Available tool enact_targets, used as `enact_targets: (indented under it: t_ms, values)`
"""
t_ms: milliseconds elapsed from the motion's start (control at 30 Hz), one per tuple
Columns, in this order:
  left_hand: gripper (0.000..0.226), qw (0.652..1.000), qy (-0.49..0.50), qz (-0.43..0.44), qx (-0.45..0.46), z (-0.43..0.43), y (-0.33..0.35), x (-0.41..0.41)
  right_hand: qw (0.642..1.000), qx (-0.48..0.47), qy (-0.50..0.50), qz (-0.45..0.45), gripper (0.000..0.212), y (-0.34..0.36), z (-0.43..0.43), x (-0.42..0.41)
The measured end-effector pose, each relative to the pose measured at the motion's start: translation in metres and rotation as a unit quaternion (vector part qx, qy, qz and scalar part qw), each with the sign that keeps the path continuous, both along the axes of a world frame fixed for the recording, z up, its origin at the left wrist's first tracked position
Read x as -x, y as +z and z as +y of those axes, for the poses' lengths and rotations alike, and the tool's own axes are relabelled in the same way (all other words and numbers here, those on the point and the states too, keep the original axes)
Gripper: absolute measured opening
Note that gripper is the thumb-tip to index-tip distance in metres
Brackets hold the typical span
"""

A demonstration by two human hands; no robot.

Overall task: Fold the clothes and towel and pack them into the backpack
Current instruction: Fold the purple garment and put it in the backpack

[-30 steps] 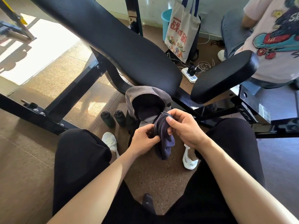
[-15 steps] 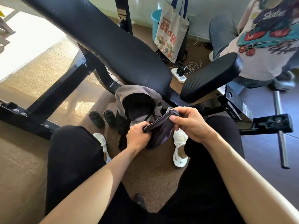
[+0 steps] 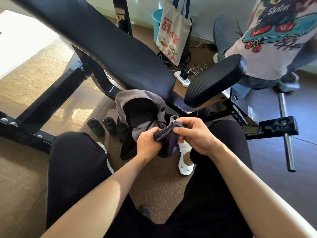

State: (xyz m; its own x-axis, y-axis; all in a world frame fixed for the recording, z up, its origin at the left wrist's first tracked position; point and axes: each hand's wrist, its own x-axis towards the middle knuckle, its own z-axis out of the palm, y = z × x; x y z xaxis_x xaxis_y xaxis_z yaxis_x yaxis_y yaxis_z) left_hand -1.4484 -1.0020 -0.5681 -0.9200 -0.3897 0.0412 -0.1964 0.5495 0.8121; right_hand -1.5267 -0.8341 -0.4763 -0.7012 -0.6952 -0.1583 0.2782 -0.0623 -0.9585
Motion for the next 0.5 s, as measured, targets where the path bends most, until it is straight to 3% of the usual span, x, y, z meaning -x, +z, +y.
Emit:
enact_targets:
  t_ms: [100, 267, 400, 500]
  values:
    - [0.016, 0.996, 0.013, -0.084, 0.004, -0.01, -0.007, -0.001, 0.999, 0.023, -0.03, -0.019, 0.021, 0.006, 0.006, 0.008]
    - [0.03, 0.979, -0.051, -0.197, -0.004, -0.03, -0.026, -0.009, 0.99, 0.063, -0.113, -0.051, 0.007, 0.005, 0.016, 0.02]
    - [0.042, 0.965, -0.113, -0.236, 0.011, -0.041, -0.039, -0.016, 0.979, 0.099, -0.164, -0.069, 0.013, 0.0, 0.025, 0.027]
    - [0.034, 0.959, -0.105, -0.263, -0.004, -0.048, -0.039, -0.019, 0.981, 0.096, -0.157, -0.065, 0.009, -0.002, 0.029, 0.027]
